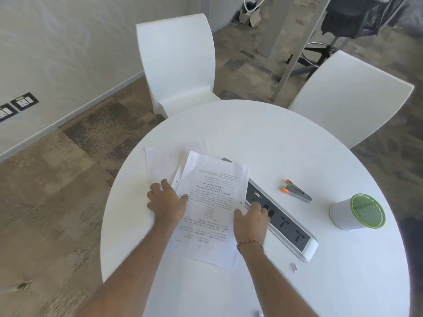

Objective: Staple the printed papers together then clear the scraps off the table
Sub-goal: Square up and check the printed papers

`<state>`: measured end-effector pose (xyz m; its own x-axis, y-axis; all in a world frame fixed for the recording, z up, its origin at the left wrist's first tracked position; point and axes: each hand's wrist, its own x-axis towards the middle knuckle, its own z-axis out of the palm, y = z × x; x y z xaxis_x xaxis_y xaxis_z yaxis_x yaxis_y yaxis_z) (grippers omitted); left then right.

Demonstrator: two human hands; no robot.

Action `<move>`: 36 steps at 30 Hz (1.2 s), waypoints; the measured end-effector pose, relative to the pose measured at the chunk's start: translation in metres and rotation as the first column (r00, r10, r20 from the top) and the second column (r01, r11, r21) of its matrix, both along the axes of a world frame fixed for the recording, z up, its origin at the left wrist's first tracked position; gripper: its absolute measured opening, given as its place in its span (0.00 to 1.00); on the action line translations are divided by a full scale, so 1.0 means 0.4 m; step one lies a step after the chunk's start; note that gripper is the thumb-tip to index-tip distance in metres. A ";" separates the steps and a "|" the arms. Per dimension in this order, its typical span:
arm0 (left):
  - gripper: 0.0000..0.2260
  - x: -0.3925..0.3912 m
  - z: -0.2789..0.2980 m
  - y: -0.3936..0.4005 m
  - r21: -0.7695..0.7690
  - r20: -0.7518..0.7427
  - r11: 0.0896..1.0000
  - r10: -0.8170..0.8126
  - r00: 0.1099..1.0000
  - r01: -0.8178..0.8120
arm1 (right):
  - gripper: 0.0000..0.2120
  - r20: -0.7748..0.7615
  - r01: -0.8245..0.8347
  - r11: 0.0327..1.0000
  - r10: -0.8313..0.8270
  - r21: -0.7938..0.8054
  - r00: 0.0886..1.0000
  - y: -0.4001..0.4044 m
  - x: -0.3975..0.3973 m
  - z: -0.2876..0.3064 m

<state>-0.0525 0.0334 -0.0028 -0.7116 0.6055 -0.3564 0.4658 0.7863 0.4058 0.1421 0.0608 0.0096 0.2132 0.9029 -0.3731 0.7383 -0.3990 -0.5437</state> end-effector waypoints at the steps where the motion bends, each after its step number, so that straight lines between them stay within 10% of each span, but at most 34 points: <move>1: 0.33 0.001 0.002 0.004 0.013 0.017 1.000 0.010 1.000 -0.011 | 0.18 0.009 0.001 1.000 -0.001 -0.016 1.000 -0.010 -0.001 -0.009; 14: 0.12 -0.048 0.014 0.017 0.229 0.326 0.933 0.197 0.925 -0.279 | 0.15 -0.336 -0.074 0.996 0.086 0.049 0.938 0.052 -0.114 0.016; 23: 0.10 -0.138 0.012 0.024 0.325 0.208 0.874 0.306 0.929 -0.360 | 0.37 -0.413 -0.411 0.904 0.422 0.119 0.807 0.106 -0.190 0.052; 36: 0.26 -0.132 0.032 0.067 0.000 0.222 0.888 0.449 0.866 -0.461 | 0.31 0.136 -0.616 0.785 0.605 0.069 0.785 0.052 -0.188 -0.017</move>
